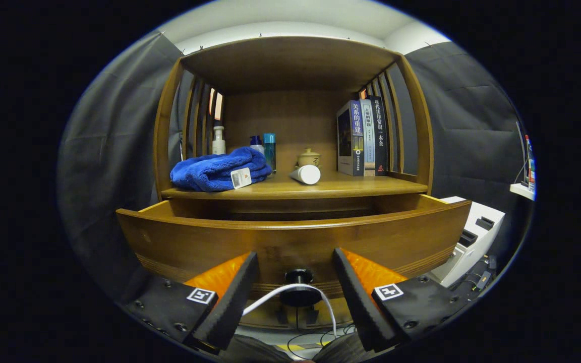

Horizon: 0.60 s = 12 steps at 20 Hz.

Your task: Pull open the drawer, take out the items inside it, and place them on the countertop above the cabinet.

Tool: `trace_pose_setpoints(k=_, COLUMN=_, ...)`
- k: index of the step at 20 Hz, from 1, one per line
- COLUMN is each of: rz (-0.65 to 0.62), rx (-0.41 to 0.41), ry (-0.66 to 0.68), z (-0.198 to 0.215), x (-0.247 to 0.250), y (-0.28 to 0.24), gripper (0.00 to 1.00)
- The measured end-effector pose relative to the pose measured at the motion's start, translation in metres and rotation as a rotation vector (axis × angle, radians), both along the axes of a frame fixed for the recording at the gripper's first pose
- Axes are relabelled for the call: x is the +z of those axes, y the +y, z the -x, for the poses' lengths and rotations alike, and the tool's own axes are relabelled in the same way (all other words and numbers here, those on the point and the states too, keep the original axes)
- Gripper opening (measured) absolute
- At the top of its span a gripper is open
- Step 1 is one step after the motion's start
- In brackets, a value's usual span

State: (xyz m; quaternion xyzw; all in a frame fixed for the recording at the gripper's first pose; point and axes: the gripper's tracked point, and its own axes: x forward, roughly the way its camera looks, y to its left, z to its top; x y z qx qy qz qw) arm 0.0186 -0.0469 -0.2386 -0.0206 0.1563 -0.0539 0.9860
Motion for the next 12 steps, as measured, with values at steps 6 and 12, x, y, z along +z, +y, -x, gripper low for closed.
trace_pose_setpoints(k=6, rz=-0.002, rx=-0.005, ry=0.022, z=-0.046, x=-0.010, y=-0.004, gripper=0.99)
trace_pose_setpoints(k=12, rz=-0.002, rx=-0.007, ry=0.035, z=-0.074, x=-0.013, y=-0.007, gripper=0.99)
